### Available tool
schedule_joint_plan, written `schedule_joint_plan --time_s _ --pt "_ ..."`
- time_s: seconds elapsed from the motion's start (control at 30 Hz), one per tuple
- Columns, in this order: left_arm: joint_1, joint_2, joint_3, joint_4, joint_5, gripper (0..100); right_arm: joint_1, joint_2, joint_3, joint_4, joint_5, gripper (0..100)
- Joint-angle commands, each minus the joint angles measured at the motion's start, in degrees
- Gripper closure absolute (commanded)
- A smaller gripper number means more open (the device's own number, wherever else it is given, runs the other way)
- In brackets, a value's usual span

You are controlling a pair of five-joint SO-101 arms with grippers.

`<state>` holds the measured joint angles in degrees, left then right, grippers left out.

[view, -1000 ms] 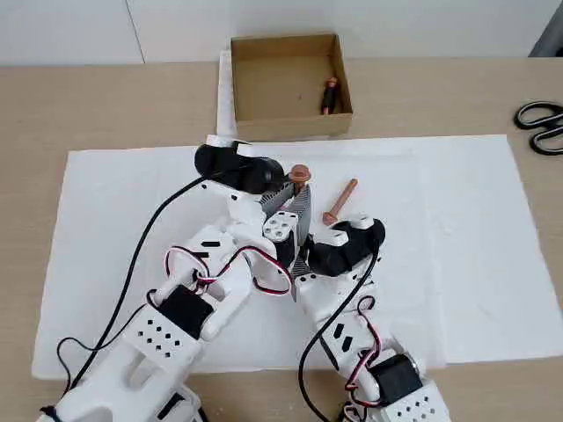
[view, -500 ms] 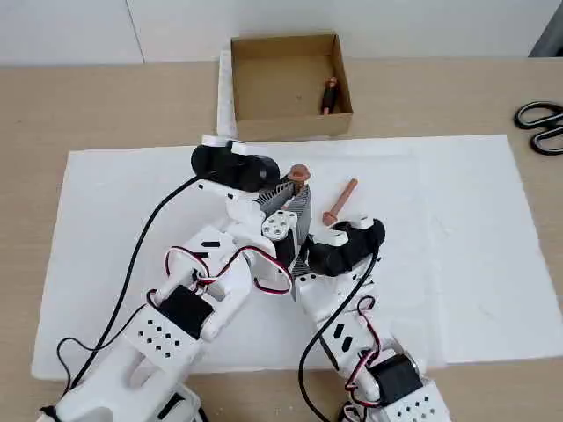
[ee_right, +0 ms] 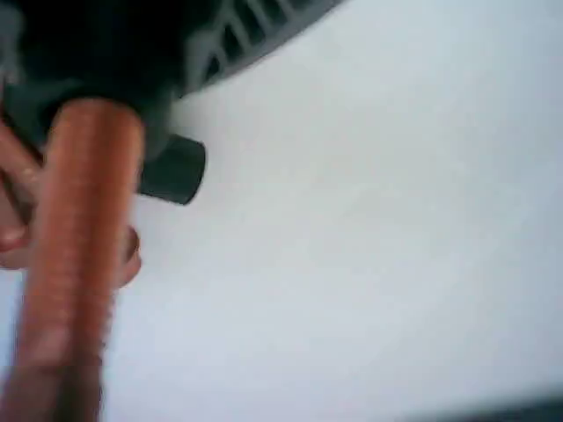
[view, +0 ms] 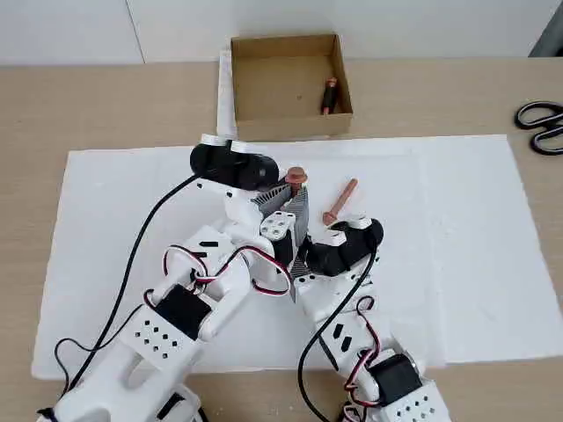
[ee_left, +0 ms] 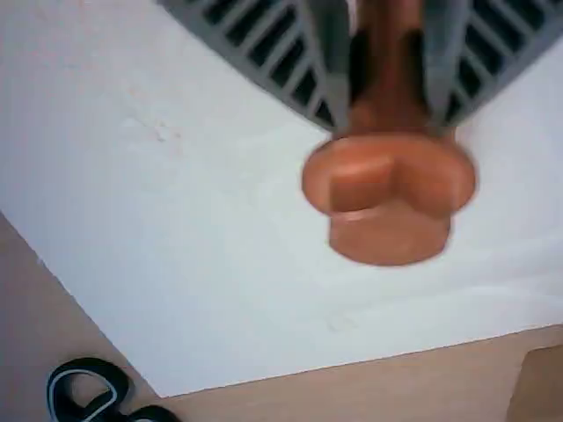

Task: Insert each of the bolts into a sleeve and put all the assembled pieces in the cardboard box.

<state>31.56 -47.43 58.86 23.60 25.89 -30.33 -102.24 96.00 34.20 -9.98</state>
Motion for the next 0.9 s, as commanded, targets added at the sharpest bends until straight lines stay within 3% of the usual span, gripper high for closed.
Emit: schedule_joint_plan --time_s 0.0,0.23,0.47,0.87 --pt "0.8 -0.7 -0.7 1.3 -1.4 99 0.0 -1.0 0.4 -0.1 -0.6 99.5" --pt "0.8 -0.8 -0.9 1.8 -3.1 99 0.1 -1.0 0.4 0.0 -0.6 99.5" --pt "0.9 -0.9 -4.6 8.3 -3.2 99 0.1 -1.0 0.4 0.0 -0.6 99.5" --pt "0.9 -0.9 -4.8 7.2 -4.2 99 0.2 -1.0 0.4 0.0 -0.5 99.5"
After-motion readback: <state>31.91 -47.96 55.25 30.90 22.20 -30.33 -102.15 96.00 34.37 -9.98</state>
